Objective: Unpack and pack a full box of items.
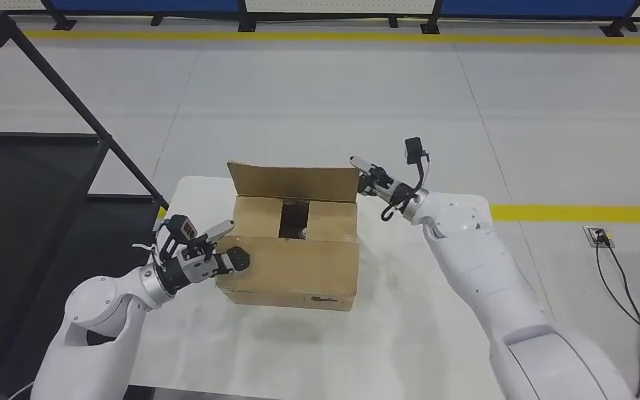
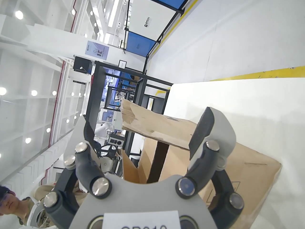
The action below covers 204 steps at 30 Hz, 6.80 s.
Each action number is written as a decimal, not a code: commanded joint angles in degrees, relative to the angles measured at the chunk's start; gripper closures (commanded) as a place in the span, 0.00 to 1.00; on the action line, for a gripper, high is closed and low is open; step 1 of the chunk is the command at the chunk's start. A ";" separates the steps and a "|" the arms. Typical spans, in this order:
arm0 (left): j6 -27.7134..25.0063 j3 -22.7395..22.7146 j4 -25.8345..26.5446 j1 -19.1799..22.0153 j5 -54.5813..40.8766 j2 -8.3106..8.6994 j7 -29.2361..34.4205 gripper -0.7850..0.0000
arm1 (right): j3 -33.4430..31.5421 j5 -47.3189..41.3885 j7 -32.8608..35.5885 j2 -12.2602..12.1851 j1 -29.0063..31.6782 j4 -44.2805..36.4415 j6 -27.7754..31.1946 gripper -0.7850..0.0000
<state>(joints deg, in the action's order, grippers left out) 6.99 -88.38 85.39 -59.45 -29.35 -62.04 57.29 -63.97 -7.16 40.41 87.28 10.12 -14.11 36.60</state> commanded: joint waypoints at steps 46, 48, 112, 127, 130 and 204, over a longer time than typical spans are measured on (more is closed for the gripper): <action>0.56 11.11 -2.01 6.63 9.07 -0.96 -18.25 0.00 | -2.87 0.22 17.83 -5.21 17.66 -39.54 -32.99 0.00; 0.29 11.39 -2.20 6.95 9.42 -1.02 -18.81 0.00 | -2.79 0.36 17.91 -5.36 18.32 -40.76 -34.16 0.00; -5.82 12.18 -7.46 5.84 6.87 -3.96 -36.04 0.00 | -5.11 2.03 13.96 -9.58 25.57 -44.55 -30.67 0.00; -5.42 10.66 -7.67 5.52 6.61 -4.09 -35.65 0.00 | -2.37 0.58 11.23 -8.82 21.70 -38.27 -27.56 0.00; -5.11 10.49 -7.03 5.67 6.84 -4.06 -34.79 0.00 | -3.66 2.87 9.15 -9.43 21.94 -38.90 -27.73 0.00; -3.65 11.62 -7.53 7.03 8.93 -5.56 -33.64 0.00 | 9.77 62.19 -14.74 -8.45 32.29 -49.04 -58.95 0.00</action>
<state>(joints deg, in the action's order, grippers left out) 3.32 -76.73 77.82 -52.38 -20.44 -67.58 23.65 -54.21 55.37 26.69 78.59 42.63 -63.75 -21.92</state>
